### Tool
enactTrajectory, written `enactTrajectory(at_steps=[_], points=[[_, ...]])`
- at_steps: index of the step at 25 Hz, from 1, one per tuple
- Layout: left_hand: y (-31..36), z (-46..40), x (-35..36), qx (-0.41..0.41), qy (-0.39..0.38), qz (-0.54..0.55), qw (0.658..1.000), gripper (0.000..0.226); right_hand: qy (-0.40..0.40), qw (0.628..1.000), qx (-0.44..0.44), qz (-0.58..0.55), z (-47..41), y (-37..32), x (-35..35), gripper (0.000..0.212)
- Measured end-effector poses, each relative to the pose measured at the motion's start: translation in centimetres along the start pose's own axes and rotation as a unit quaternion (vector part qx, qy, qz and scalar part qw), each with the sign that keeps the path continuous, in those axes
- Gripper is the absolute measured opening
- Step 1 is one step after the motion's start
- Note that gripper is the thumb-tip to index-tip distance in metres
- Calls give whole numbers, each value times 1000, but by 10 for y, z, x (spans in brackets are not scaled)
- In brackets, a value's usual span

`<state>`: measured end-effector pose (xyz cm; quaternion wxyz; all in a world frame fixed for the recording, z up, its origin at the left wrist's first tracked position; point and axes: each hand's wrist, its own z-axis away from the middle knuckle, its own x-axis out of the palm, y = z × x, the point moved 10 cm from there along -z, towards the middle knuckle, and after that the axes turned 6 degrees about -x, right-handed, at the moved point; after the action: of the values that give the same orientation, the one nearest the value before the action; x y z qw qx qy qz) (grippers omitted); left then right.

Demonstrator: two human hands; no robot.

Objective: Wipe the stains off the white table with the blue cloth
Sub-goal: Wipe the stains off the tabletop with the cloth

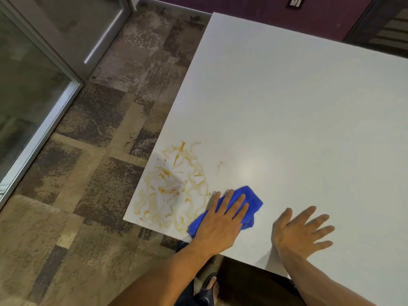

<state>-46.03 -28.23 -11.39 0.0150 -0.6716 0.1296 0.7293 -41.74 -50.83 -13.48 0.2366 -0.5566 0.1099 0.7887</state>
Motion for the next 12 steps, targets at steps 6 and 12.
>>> enactTrajectory(at_steps=[6, 12], points=[[-94, -82, -36, -180, 12, -3, 984, 67, 28, 999, -17, 0, -2, 3, -2, 82], [-194, -90, -53, -318, 20, -21, 948, 59, 58, 998, -20, 18, -4, 3, -3, 81]])
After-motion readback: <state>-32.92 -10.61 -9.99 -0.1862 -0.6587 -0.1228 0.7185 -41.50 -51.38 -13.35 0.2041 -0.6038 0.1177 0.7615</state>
